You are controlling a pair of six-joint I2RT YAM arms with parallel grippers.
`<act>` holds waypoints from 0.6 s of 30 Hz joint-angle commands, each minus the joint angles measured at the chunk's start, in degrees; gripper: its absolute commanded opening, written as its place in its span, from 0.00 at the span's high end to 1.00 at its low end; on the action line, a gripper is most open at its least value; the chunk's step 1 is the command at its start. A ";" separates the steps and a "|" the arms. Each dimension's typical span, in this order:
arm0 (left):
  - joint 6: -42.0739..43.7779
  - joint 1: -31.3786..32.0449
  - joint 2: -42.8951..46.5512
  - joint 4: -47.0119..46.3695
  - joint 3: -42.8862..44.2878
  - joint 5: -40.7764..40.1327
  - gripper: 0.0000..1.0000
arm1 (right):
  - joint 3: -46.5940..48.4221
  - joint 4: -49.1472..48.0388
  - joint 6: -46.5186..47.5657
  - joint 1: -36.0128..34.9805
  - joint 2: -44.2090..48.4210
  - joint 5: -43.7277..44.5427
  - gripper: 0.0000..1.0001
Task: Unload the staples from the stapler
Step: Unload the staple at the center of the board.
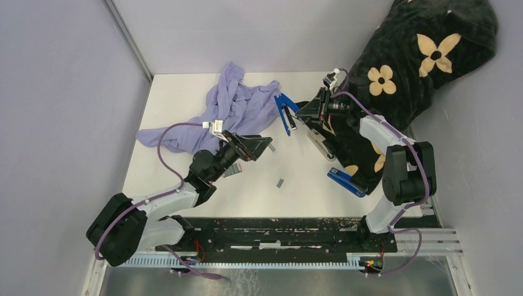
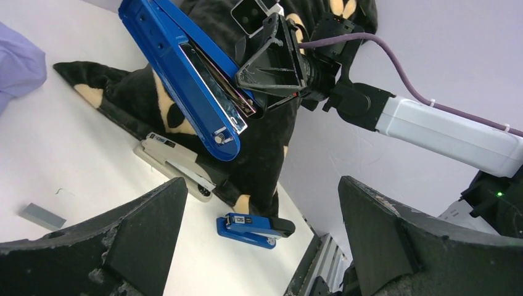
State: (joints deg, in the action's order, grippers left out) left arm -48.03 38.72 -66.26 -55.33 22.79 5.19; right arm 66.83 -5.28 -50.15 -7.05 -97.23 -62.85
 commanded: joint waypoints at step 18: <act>-9.46 -1.96 -19.61 -20.74 10.02 7.59 0.01 | 0.58 -17.80 -12.49 -0.08 2.92 -4.57 0.99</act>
State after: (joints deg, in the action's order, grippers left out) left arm -53.28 36.97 -81.91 -68.14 28.10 10.98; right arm 66.61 -14.63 -59.46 -7.07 -97.23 -64.49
